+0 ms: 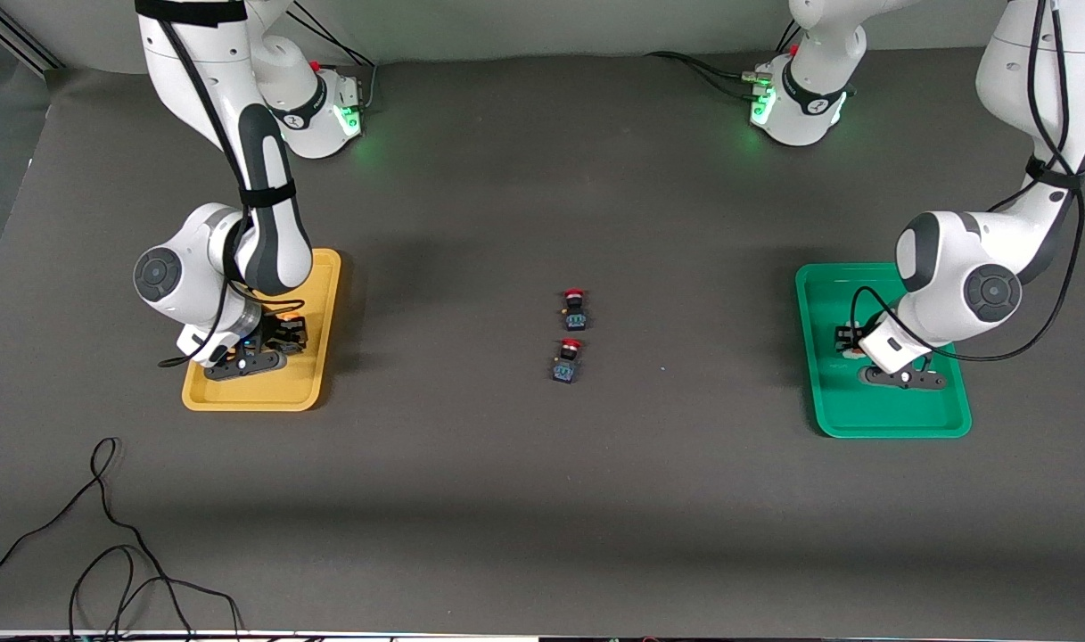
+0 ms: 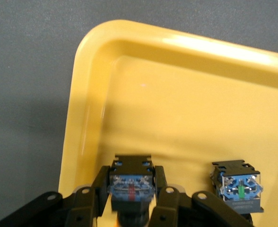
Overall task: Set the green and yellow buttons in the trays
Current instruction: 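Lower the yellow button into the yellow tray while the left gripper places orange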
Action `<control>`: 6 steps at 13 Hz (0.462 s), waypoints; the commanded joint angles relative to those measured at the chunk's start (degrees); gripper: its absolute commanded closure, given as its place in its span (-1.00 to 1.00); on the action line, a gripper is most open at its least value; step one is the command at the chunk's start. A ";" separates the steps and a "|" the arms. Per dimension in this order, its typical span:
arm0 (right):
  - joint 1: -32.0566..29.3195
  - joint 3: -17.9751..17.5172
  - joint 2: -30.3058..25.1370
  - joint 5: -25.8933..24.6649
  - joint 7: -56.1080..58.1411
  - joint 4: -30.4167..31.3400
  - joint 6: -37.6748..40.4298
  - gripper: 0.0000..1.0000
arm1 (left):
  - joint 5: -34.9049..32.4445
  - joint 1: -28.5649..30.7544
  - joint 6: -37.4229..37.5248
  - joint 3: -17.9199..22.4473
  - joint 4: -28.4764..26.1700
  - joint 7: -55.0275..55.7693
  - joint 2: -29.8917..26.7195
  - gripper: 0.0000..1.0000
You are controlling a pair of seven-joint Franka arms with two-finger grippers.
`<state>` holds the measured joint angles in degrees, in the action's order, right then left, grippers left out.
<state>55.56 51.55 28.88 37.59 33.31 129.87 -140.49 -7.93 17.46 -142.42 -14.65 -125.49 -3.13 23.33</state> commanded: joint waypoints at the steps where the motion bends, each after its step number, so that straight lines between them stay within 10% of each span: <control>1: 0.69 0.92 -1.10 1.61 0.97 -2.33 1.53 -1.00 | -0.68 0.38 -0.58 0.05 -0.81 0.58 -0.75 0.85; 2: 0.78 1.79 -1.55 1.18 0.97 -4.26 5.28 -1.00 | -0.68 0.29 -0.67 0.23 -0.81 0.49 -0.75 -0.98; 6: 0.78 7.50 -1.64 -9.96 -6.22 -18.47 22.75 -1.00 | -0.68 0.29 -0.40 0.23 -0.81 0.49 -0.83 -1.00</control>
<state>55.97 56.77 28.29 32.33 31.58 118.47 -126.47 -7.94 17.57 -142.42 -14.42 -125.49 -3.13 23.34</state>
